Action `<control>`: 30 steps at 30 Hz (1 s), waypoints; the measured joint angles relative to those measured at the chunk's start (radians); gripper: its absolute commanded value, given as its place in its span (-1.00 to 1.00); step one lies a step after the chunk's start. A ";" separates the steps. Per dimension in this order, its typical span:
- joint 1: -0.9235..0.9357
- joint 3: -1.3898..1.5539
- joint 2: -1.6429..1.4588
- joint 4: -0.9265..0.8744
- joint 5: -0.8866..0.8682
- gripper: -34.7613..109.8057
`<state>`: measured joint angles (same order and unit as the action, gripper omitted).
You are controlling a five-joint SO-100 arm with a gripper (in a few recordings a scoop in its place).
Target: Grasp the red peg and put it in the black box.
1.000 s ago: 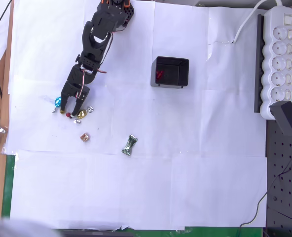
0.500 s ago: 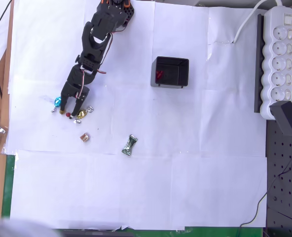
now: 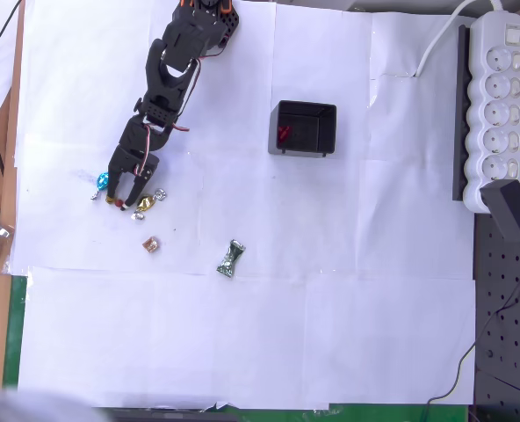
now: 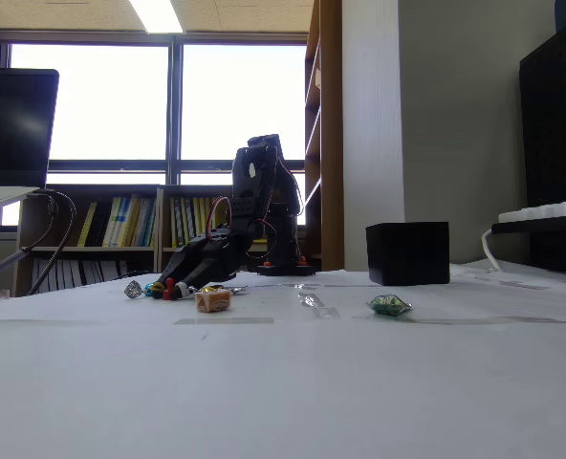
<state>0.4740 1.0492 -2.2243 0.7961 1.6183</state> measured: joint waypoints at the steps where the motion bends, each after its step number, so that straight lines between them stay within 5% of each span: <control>1: 0.000 0.000 0.000 0.000 0.002 -0.43; 21: 0.023 0.009 0.002 -0.026 0.020 -0.52; 30: 0.055 0.063 0.121 -0.341 -0.015 -0.52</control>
<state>0.5292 1.1121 -2.1031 0.4556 1.6030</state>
